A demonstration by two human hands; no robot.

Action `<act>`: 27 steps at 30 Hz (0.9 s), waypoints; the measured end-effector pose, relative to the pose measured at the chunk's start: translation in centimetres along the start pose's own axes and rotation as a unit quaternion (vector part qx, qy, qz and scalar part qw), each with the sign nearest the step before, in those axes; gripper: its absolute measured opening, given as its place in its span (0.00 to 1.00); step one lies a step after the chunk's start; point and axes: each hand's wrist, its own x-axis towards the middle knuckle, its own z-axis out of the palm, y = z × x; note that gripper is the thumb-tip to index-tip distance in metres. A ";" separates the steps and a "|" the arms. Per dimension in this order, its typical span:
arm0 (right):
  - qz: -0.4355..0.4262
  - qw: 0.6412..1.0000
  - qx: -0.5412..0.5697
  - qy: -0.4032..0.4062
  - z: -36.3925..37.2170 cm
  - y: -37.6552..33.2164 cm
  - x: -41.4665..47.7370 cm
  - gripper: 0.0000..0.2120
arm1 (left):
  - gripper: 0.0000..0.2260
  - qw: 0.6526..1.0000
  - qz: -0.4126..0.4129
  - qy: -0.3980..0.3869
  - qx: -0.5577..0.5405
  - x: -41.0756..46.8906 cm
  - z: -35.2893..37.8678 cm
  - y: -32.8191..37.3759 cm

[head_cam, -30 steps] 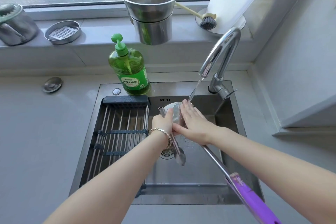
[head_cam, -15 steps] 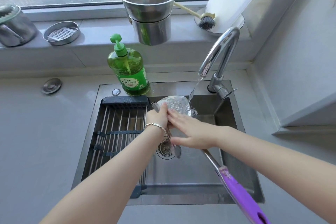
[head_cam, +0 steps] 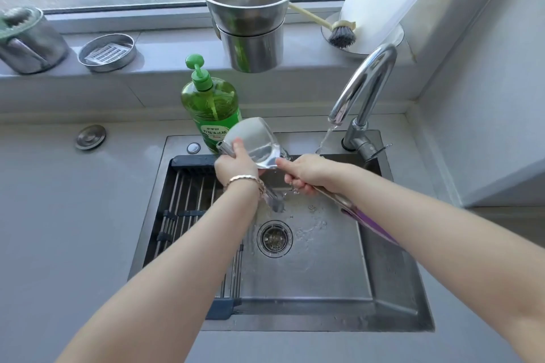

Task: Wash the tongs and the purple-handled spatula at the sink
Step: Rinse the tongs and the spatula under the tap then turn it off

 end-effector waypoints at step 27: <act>-0.088 0.968 -0.234 0.002 -3.4 2.8 -2.1 0.21 | 0.18 0.972 -0.130 0.134 -0.143 3.9 -4.9 -2.6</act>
